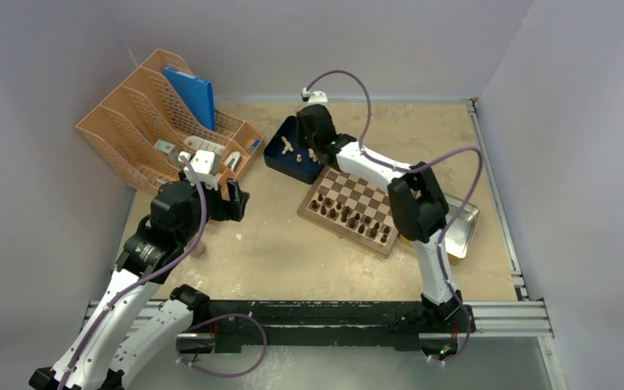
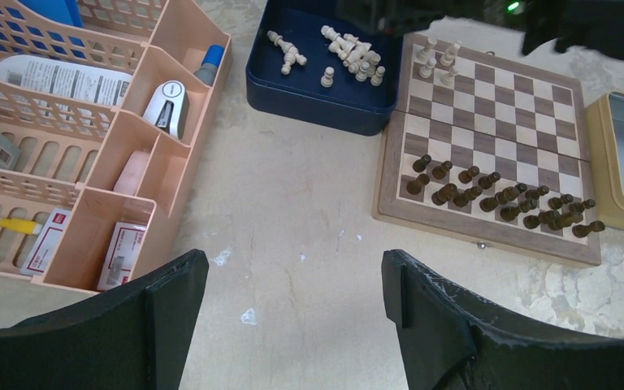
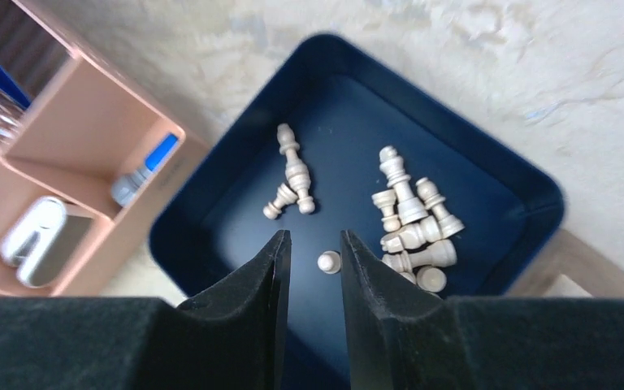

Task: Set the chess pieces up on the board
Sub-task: Pick up the chess piece from the storage box.

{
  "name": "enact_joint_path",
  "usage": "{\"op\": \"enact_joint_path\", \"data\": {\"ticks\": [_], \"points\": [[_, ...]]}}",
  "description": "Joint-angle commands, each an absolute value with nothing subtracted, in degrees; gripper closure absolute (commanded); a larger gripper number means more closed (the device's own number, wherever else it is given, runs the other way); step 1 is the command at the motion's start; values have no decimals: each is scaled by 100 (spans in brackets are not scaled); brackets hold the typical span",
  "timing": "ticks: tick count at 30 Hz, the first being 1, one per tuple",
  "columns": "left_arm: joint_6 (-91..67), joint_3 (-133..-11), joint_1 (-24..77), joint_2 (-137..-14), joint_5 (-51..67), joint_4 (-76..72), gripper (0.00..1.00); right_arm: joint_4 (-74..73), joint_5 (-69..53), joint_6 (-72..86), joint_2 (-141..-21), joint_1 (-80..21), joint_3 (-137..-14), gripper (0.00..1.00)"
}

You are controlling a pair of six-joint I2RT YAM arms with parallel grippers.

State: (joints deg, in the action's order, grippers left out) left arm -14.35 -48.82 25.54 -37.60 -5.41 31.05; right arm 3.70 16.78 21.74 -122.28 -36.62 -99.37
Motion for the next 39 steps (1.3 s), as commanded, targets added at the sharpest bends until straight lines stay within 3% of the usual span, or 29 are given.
{"op": "enact_joint_path", "data": {"ticks": [1,14,39], "points": [[-1438,-4852,2549,-3745,-642,2961,22,303,1612,1822,-12724,-3733,-10537,68],[-1433,-4854,2549,-3733,-675,2955,22,179,1744,1656,-13458,-3783,-10981,66],[-1441,-4854,2549,-3697,-693,2971,22,-110,1583,1612,-13569,-3815,-10885,69]]}}
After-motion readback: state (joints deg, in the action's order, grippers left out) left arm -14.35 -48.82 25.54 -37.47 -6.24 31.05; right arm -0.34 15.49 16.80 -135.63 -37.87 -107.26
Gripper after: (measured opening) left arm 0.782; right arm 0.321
